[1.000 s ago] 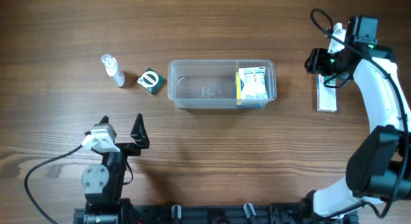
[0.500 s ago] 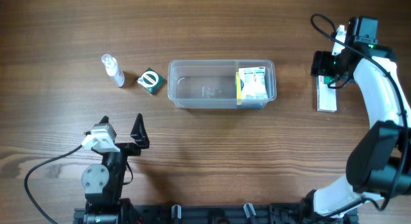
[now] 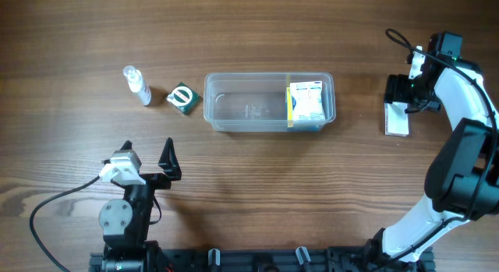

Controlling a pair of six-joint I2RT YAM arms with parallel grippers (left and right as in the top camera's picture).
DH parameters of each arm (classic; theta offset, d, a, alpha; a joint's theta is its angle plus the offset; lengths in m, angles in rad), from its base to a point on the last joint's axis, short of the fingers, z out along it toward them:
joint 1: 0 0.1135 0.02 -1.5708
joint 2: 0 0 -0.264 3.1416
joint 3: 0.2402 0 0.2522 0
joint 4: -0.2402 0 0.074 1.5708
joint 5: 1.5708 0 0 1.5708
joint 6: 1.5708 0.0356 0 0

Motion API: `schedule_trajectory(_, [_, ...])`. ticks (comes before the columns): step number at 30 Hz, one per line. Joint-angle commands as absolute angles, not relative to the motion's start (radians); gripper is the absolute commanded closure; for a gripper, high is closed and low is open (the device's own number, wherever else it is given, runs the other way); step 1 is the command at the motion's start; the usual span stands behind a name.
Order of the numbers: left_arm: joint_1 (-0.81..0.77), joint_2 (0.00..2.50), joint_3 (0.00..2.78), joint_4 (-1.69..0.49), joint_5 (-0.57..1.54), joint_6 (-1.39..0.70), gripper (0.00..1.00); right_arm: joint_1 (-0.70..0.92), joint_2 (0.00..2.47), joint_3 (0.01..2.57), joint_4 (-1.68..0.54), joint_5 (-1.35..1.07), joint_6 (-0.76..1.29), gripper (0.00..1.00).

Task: Pack container
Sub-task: 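Close right gripper on the Panadol box and lift it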

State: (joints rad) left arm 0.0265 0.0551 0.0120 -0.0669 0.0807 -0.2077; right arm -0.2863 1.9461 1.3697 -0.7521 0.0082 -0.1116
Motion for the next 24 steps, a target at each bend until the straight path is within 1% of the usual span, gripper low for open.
schedule_trajectory(1, [0.033,0.056,0.006,-0.068,0.093,-0.216,0.0,-0.286,2.002,1.383,-0.748,-0.023,-0.159,0.14])
schedule_trajectory(6, [0.033,0.056,0.006,-0.068,0.093,-0.216,0.0,-0.286,2.035,1.382,-0.75,-0.035,-0.162,0.15])
schedule_trajectory(9, [0.033,0.056,0.006,-0.068,0.093,-0.216,0.0,-0.286,2.041,1.382,-0.754,-0.035,-0.161,0.19])
schedule_trajectory(11, [0.033,0.056,0.006,-0.068,0.093,-0.216,0.0,-0.286,2.041,1.382,-0.753,-0.035,-0.159,0.22])
schedule_trajectory(18, [0.033,0.056,0.006,-0.068,0.093,-0.216,0.0,-0.286,2.041,1.38,-0.771,-0.035,-0.146,0.41])
schedule_trajectory(24, [0.033,0.056,0.006,-0.068,0.093,-0.216,0.0,-0.286,2.041,1.348,-0.763,-0.047,-0.129,0.49])
